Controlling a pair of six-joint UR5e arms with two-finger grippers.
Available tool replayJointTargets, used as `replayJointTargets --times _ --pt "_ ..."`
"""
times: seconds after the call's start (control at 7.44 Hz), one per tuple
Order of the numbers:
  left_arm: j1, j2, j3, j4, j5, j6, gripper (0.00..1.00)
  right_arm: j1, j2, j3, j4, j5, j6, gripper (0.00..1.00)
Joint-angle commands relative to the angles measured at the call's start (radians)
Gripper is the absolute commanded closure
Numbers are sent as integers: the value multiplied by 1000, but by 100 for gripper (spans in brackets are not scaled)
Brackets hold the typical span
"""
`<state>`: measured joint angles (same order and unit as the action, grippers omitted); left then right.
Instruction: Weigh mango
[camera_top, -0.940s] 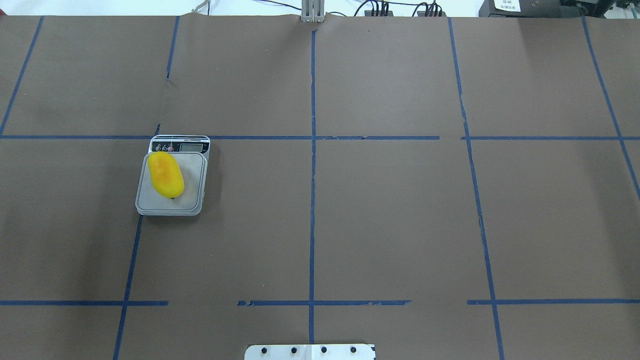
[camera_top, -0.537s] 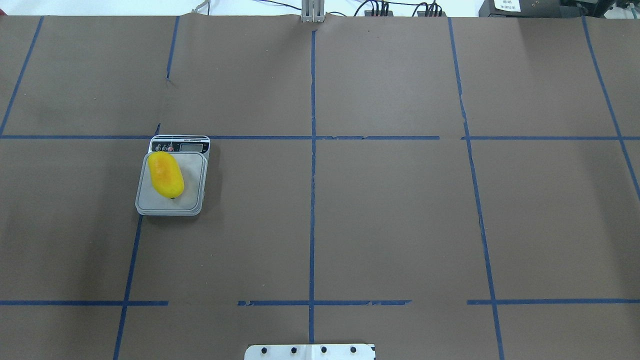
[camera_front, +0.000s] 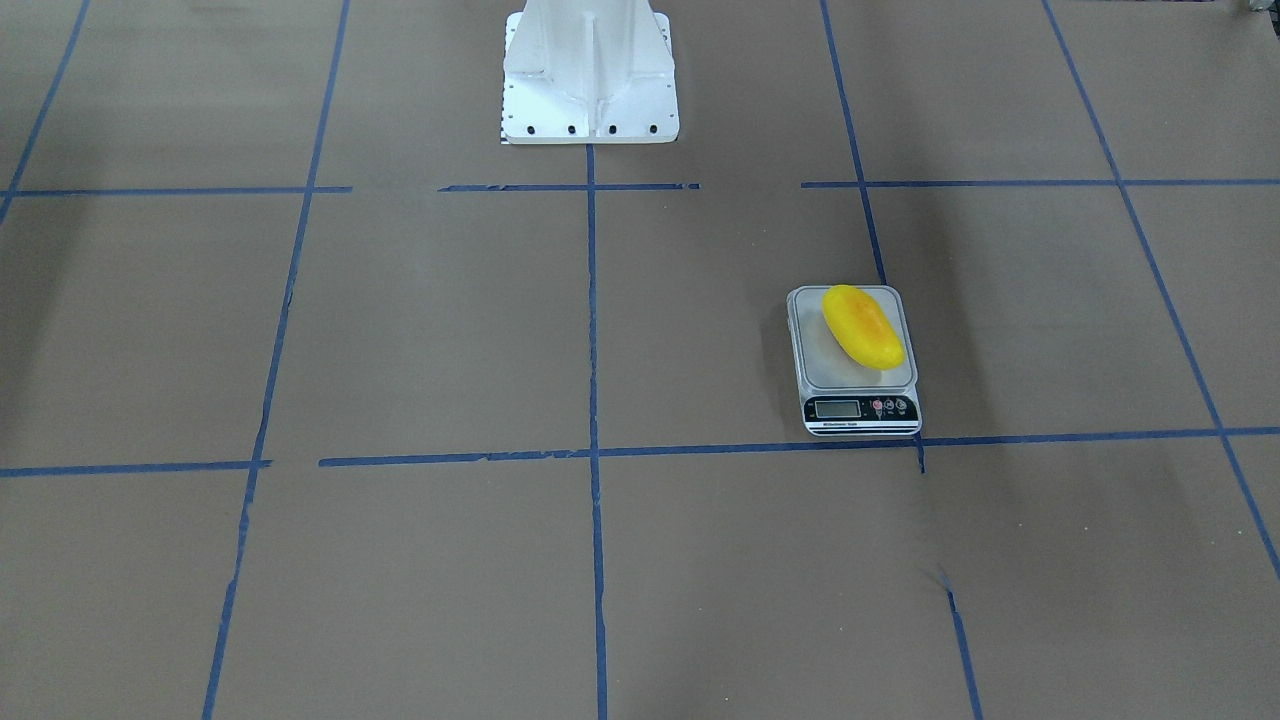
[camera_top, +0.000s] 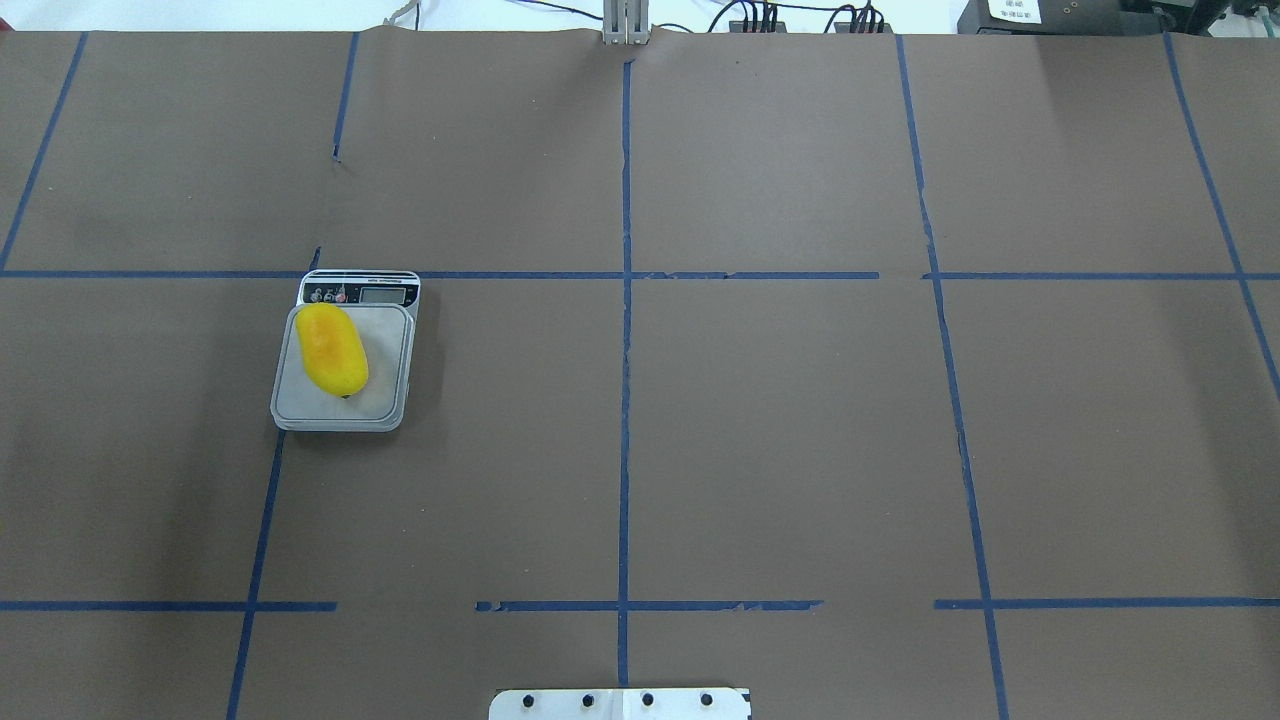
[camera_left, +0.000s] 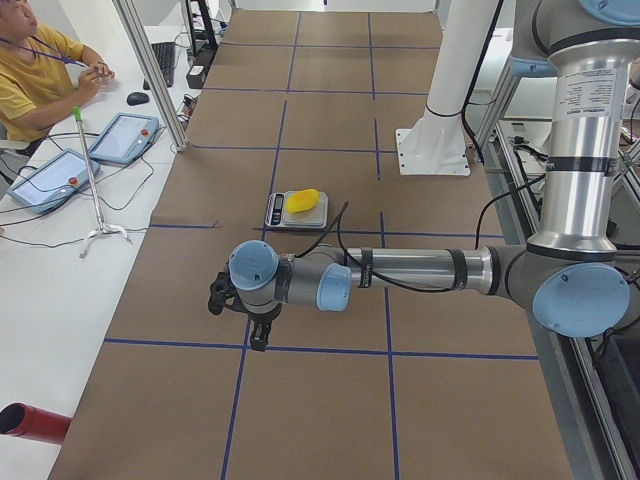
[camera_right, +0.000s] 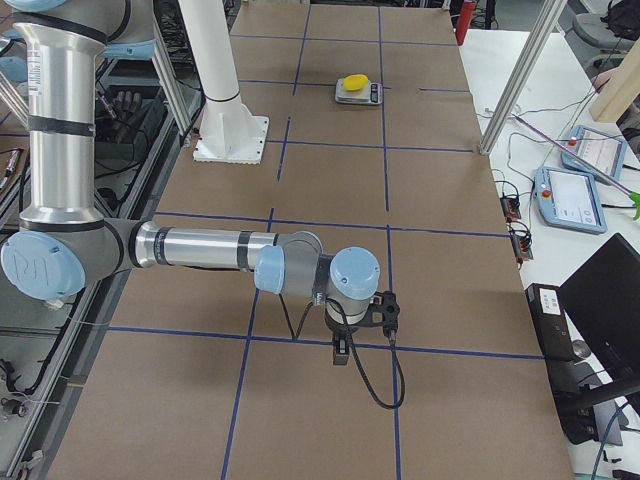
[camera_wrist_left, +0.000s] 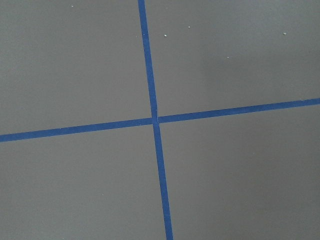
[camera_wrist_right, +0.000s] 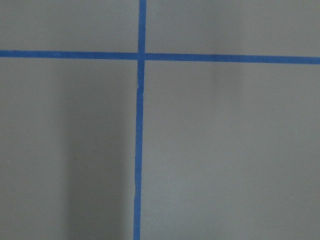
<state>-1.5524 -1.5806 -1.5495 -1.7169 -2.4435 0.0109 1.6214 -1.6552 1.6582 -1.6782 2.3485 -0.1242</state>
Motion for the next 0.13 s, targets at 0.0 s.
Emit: replayJointTargets --times 0.0 --pt "0 2 0 3 3 1 0 0 0 0 0 0 0 0"
